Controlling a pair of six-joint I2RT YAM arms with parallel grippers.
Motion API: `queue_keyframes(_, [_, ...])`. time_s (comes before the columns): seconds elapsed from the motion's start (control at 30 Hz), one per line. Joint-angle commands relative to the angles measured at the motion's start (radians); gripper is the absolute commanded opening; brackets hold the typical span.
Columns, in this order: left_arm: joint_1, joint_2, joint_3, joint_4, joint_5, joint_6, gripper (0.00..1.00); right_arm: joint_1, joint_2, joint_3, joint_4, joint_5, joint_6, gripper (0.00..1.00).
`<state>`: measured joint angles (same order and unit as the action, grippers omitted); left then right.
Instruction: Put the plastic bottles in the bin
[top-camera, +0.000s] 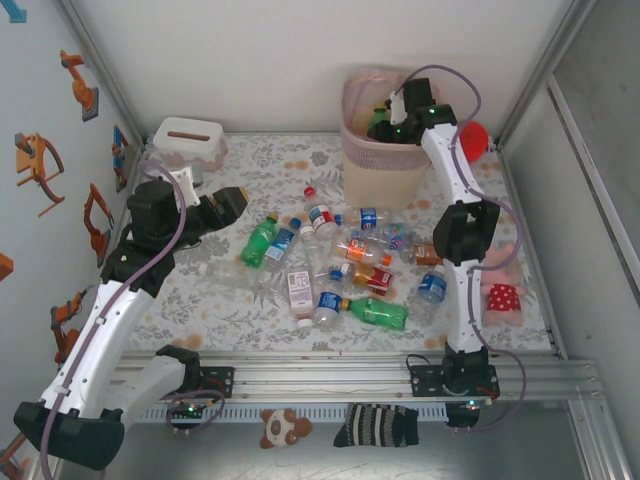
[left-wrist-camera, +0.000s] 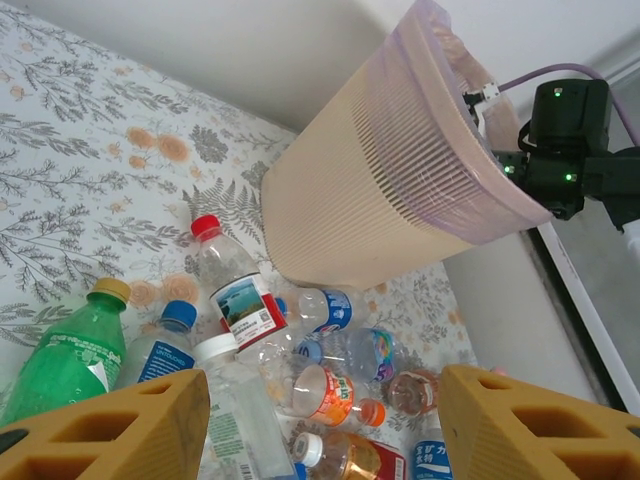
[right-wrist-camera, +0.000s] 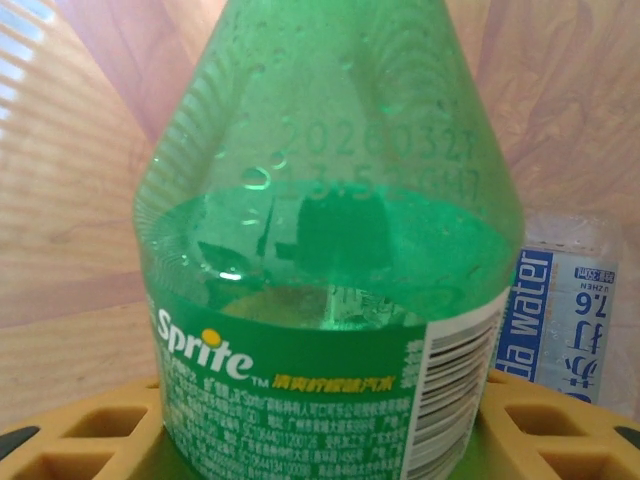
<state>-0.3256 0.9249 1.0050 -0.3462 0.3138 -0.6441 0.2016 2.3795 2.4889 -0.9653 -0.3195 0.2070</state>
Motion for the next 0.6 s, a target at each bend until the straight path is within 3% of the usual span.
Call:
queue_keyframes(0.0, [0.005, -0.015, -0.013, 0.002, 0.002, -0.013, 0.61, 0.007, 0.032, 0.034, -0.017, 0.002, -0.022, 0.56])
queue_keyframes(0.3, [0.007, -0.027, -0.026, -0.031, -0.026, -0.022, 0.61, 0.007, 0.039, 0.036, -0.021, 0.012, -0.021, 0.73])
queue_keyframes(0.57, [0.007, -0.034, -0.033, -0.041, -0.038, -0.028, 0.61, 0.008, -0.038, 0.042, -0.022, 0.042, -0.026, 0.81])
